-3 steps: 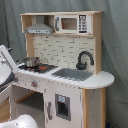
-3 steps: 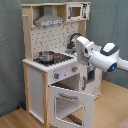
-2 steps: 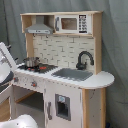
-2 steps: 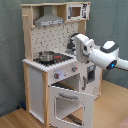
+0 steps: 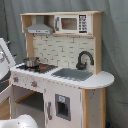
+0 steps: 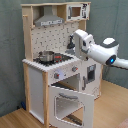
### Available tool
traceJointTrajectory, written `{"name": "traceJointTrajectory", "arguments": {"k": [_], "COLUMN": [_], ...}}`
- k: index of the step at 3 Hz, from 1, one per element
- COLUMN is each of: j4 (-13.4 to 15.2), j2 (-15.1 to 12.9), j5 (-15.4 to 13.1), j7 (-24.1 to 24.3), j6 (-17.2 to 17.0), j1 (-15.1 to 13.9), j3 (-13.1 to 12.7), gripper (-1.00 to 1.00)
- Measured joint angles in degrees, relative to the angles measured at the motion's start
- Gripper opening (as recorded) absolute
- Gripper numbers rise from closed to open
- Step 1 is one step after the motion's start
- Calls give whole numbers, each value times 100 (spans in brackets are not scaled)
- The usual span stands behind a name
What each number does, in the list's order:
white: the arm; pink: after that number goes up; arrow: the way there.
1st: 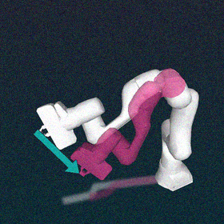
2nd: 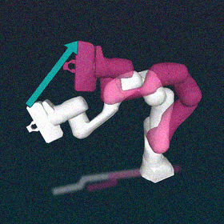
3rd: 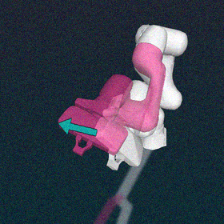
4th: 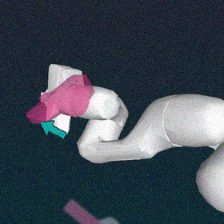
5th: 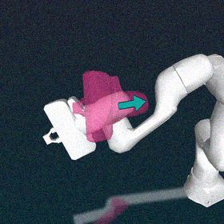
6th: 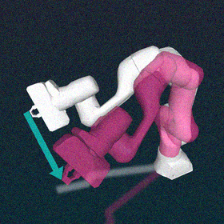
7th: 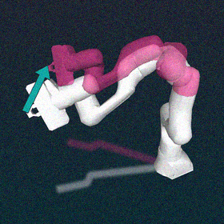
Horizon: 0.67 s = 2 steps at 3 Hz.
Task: Play with the kitchen
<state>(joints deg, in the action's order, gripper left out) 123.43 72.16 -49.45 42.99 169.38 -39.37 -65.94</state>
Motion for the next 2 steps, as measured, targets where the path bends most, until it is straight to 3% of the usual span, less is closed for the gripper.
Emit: {"name": "traceJointTrajectory", "arguments": {"k": [2], "j4": [-380], "j2": [-486], "j5": [835], "j7": [-1011], "j6": [-405], "j1": [39], "j3": [-28], "gripper": [100]}}
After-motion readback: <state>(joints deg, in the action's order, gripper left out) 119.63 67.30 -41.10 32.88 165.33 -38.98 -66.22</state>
